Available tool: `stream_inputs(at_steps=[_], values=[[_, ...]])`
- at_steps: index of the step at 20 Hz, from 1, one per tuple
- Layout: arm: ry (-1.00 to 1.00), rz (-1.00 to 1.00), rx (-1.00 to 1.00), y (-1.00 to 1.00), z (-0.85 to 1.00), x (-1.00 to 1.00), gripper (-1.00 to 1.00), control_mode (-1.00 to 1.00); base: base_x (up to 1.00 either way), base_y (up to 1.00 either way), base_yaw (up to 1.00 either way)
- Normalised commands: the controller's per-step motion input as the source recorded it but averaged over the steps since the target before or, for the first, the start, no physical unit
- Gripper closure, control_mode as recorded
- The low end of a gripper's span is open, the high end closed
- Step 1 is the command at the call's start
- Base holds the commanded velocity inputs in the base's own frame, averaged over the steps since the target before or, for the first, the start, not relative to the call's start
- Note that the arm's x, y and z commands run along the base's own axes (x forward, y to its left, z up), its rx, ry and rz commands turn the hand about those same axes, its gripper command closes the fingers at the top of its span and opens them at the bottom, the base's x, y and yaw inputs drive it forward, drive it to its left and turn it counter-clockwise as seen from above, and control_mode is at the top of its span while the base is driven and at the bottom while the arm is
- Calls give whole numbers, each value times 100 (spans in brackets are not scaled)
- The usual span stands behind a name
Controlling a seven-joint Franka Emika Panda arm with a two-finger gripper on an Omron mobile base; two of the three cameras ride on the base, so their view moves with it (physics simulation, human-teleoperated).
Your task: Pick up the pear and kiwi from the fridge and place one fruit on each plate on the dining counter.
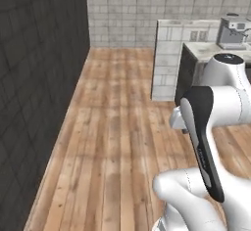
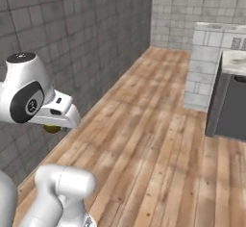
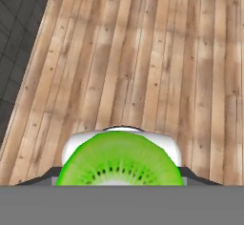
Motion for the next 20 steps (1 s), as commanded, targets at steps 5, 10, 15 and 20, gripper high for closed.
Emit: stream_inputs(at_steps=[5,10,15,20], values=[[0,0,0,0,0,0,100,100,100,72,-41],[0,0,0,0,0,0,100,100,100,86,-22],[0,0,0,0,0,0,100,100,100,18,-5],[0,0,0,0,0,0,100,100,100,23,-4]])
